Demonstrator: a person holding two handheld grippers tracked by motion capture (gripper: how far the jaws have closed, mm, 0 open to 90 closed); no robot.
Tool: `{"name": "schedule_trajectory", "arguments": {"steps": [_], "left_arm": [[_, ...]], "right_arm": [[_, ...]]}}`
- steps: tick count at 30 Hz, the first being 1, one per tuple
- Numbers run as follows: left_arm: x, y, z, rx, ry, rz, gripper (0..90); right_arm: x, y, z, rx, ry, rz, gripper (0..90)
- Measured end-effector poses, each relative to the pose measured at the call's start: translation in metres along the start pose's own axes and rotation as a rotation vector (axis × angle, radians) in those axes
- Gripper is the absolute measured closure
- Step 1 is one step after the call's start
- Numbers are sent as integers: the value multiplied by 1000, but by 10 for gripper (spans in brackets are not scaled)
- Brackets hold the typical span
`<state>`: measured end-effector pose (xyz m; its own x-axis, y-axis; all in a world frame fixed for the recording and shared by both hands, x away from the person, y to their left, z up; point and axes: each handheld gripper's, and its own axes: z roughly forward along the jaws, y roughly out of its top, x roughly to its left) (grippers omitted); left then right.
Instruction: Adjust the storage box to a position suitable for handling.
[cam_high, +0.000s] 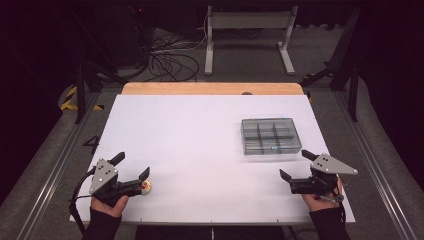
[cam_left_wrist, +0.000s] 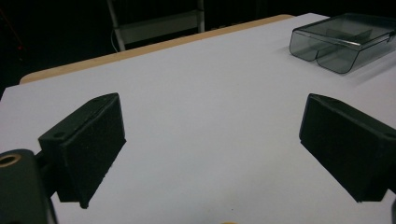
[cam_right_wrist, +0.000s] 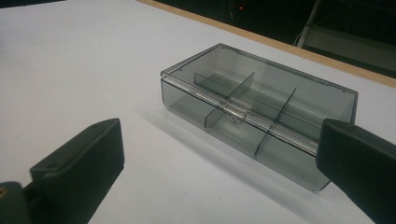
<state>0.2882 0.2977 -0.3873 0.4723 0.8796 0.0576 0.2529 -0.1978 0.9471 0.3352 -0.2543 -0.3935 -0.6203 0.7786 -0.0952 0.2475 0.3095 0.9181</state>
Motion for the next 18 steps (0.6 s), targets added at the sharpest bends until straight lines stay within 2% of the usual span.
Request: {"name": "schedule_trajectory", "arguments": {"steps": [11, 18], "left_arm": [[-1, 1, -1, -11, 1, 15, 75], [-1, 1, -1, -14, 0, 16, 75]], "right_arm": [[0, 0, -2, 10, 2, 1, 33], [2, 2, -2, 20, 4, -10, 82]]}}
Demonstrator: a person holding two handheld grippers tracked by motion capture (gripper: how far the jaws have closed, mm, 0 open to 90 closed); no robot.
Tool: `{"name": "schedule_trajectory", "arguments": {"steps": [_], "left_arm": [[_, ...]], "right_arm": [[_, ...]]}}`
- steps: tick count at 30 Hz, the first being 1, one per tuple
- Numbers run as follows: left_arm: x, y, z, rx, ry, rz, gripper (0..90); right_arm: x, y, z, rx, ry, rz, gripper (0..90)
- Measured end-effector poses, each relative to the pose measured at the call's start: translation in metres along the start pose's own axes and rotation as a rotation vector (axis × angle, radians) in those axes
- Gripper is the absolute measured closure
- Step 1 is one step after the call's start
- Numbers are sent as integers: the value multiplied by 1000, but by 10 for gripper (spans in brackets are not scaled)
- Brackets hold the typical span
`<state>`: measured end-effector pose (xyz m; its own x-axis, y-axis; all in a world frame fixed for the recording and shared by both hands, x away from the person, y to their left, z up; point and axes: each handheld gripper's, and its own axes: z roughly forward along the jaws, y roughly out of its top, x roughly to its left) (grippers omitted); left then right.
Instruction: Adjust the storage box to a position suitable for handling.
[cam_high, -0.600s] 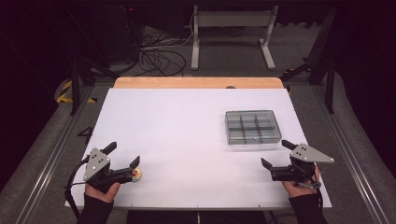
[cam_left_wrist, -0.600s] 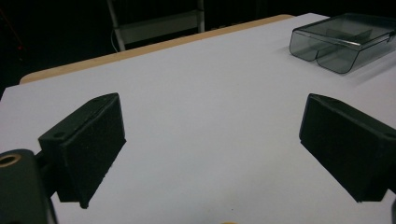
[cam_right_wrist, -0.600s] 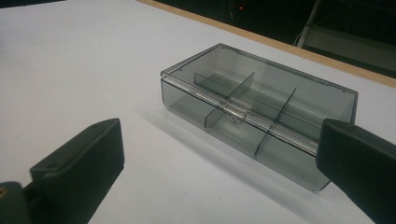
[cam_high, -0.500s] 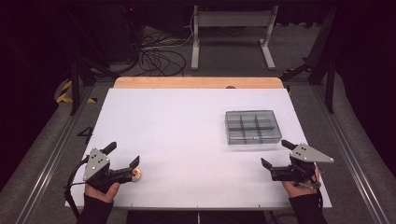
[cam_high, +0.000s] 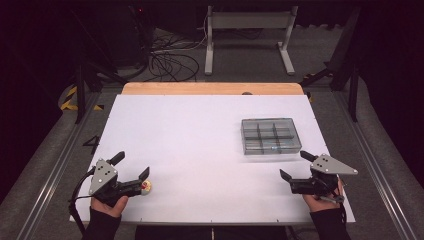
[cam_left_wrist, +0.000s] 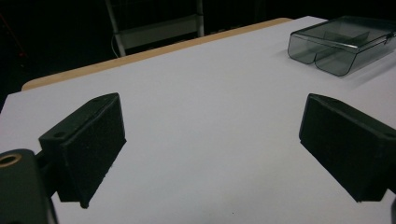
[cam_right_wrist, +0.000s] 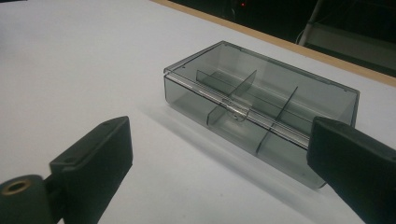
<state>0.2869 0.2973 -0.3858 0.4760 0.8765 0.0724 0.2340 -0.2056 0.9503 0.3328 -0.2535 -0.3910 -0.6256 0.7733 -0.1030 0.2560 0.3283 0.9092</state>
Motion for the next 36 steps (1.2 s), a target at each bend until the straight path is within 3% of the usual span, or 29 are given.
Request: {"name": "schedule_trajectory", "arguments": {"steps": [11, 22, 36], "left_arm": [[0, 0, -1, -3, 4, 6, 77], [-1, 0, -3, 0, 11, 4, 77], [-1, 0, -2, 2, 13, 5, 77]], "right_arm": [[2, 0, 2, 27, 10, 35, 166], [-9, 11, 8, 56, 52, 61, 215], [-21, 23, 15, 66, 44, 65, 231]]}}
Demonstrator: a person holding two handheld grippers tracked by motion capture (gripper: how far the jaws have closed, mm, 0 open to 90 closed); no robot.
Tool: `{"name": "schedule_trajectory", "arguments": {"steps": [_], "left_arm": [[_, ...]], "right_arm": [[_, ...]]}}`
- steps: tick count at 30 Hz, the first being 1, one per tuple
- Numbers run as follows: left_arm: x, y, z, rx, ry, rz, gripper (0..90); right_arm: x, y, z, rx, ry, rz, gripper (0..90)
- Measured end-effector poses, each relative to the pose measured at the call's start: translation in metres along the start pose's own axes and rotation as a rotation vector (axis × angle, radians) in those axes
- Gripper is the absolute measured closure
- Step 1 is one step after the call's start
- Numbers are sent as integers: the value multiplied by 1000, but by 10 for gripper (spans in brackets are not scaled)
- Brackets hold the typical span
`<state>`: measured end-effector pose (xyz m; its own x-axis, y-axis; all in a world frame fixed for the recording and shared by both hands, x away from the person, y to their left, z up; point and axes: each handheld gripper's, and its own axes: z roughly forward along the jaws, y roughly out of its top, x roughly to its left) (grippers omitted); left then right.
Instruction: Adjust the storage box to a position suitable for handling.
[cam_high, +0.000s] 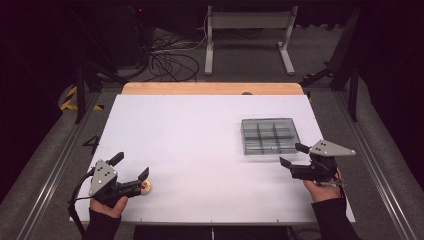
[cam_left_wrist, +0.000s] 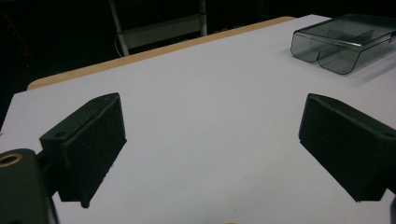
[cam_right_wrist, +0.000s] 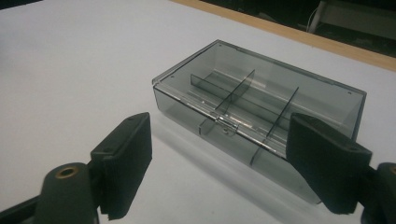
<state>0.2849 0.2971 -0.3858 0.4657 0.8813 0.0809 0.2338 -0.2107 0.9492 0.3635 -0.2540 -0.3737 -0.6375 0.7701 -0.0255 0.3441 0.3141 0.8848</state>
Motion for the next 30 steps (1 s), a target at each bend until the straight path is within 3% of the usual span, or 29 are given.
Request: {"name": "schedule_trajectory", "arguments": {"steps": [8, 18, 23, 26, 27, 29, 30], "left_arm": [[0, 0, 0, -1, 1, 0, 77], [0, 0, 0, 0, 3, 1, 78], [0, -1, 0, 2, 2, 0, 77], [0, -1, 0, 0, 3, 1, 78], [0, -1, -1, 1, 4, 2, 77], [0, -1, 0, 0, 3, 2, 78], [0, -1, 0, 1, 4, 2, 78]], "right_arm": [[-3, 12, 6, -1, -14, -19, 239], [-13, 21, 13, 11, 7, -1, 218], [-15, 23, 13, 13, -12, -4, 226], [-16, 23, 12, 19, -27, 1, 276], [-16, 24, 11, 20, -61, -10, 364], [-16, 24, 11, 23, -70, -12, 407], [-17, 25, 12, 45, -100, -10, 497]]}}
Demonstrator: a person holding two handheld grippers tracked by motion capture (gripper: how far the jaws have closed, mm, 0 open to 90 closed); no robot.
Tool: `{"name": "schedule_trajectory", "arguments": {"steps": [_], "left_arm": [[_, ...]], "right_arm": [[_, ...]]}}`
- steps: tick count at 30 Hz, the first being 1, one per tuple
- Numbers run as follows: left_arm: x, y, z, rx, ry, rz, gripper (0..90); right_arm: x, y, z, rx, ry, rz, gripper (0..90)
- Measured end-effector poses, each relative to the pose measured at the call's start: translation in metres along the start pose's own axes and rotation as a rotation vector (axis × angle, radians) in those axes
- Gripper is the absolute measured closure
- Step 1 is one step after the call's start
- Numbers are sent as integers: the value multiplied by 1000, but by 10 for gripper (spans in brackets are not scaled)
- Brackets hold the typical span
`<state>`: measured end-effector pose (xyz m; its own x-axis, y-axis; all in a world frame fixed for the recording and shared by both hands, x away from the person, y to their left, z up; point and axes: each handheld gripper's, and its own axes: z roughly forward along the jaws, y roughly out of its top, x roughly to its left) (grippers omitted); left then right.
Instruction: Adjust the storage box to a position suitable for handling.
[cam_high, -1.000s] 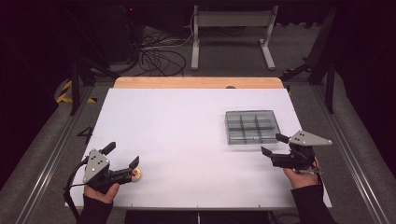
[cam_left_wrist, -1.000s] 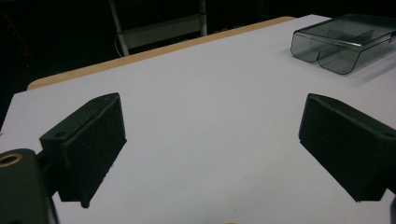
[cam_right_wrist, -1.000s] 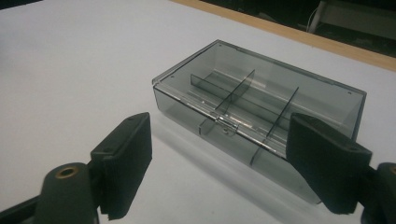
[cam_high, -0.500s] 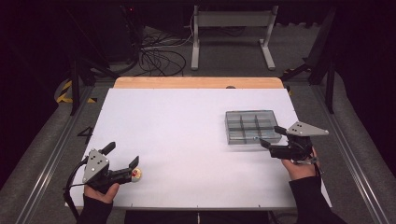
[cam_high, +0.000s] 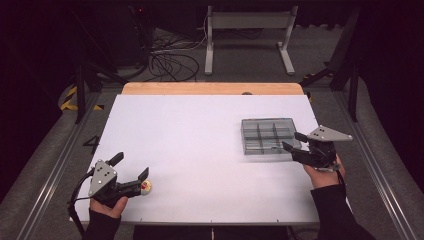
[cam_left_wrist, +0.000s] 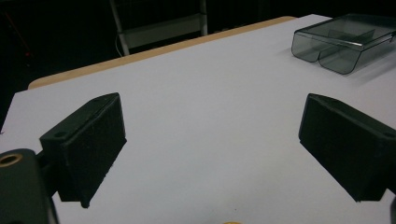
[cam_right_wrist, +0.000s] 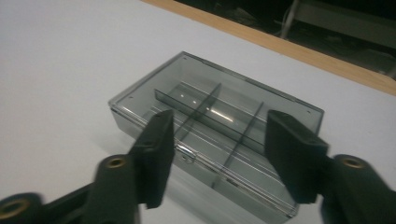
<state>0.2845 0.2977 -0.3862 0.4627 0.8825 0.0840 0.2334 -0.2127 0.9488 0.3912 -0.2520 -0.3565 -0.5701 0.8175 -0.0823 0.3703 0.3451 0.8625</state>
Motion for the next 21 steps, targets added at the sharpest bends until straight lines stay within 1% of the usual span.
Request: {"name": "schedule_trajectory", "arguments": {"steps": [5, 7, 9, 11, 12, 18, 21], "left_arm": [[0, 0, 0, 0, -1, 0, 77], [0, 0, 0, 0, -1, -2, 77], [0, 0, 0, 2, -1, -1, 78], [0, 0, 0, 0, -1, -2, 77], [0, 0, 0, 0, -1, -1, 78], [-1, 0, 0, 0, 1, 2, 78], [-1, 0, 0, -1, 1, 0, 77]], "right_arm": [[-5, 4, 6, 51, -40, 22, 700], [-8, 5, 8, 69, -49, 32, 768], [-11, 6, 11, 83, -76, 36, 819], [-14, 6, 13, 94, -91, 48, 881], [-16, 7, 14, 99, -94, 54, 900], [-26, 6, 21, 126, -125, 57, 900], [-32, 5, 25, 135, -136, 77, 900]]}}
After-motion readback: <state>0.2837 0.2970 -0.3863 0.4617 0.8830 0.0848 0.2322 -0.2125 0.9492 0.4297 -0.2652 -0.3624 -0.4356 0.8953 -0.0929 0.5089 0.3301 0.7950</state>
